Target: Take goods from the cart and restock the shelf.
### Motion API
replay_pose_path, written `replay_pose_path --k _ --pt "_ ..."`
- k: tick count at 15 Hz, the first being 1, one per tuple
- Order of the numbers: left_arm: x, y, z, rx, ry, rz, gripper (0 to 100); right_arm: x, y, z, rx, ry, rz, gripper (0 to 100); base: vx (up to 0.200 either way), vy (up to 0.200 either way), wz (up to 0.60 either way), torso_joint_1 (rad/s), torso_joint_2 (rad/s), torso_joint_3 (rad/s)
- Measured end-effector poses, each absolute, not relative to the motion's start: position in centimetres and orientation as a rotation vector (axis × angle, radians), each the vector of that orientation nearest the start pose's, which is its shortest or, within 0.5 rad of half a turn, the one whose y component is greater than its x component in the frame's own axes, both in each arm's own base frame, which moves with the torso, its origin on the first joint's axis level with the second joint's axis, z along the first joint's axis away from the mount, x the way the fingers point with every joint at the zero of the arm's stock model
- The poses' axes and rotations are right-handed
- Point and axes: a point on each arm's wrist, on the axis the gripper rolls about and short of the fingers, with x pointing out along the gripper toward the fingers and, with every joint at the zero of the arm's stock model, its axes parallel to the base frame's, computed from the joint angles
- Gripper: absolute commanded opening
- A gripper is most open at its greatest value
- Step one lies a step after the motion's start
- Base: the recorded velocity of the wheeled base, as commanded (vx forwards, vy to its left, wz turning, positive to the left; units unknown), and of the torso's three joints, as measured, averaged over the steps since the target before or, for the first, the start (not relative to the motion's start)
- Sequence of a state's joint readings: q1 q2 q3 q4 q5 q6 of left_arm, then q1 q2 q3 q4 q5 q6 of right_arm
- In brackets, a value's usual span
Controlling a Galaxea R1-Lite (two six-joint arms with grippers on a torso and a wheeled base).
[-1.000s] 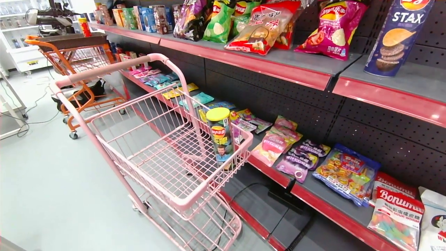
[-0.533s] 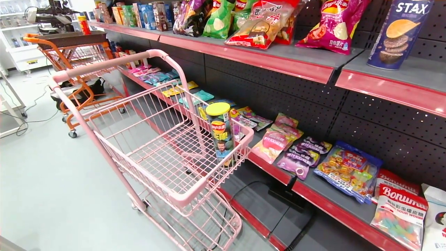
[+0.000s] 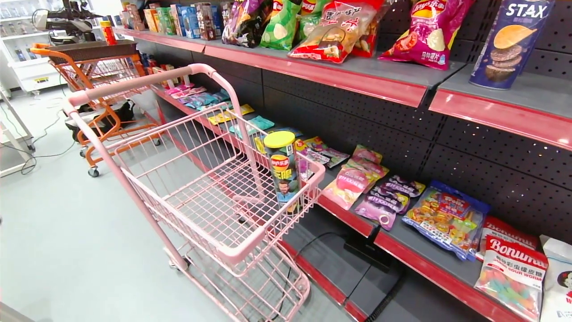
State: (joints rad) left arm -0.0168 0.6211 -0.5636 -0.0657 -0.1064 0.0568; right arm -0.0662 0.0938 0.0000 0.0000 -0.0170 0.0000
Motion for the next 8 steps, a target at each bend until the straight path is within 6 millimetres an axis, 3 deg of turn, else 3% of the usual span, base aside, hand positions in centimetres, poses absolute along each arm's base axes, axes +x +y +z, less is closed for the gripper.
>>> replay_pose_path --k 4,8 --pt "12.7 -1.1 25.4 0.062 0.077 -0.279 100 -1.6 0.1 7.7 0.001 0.094 -0.083 100 0.0 0.0 0.0 0.0 0.0 0.0" --pt "21.0 -3.9 23.0 0.049 0.129 -0.437 100 -1.6 0.1 7.7 0.001 0.094 -0.083 100 0.0 0.0 0.0 0.0 0.0 0.0"
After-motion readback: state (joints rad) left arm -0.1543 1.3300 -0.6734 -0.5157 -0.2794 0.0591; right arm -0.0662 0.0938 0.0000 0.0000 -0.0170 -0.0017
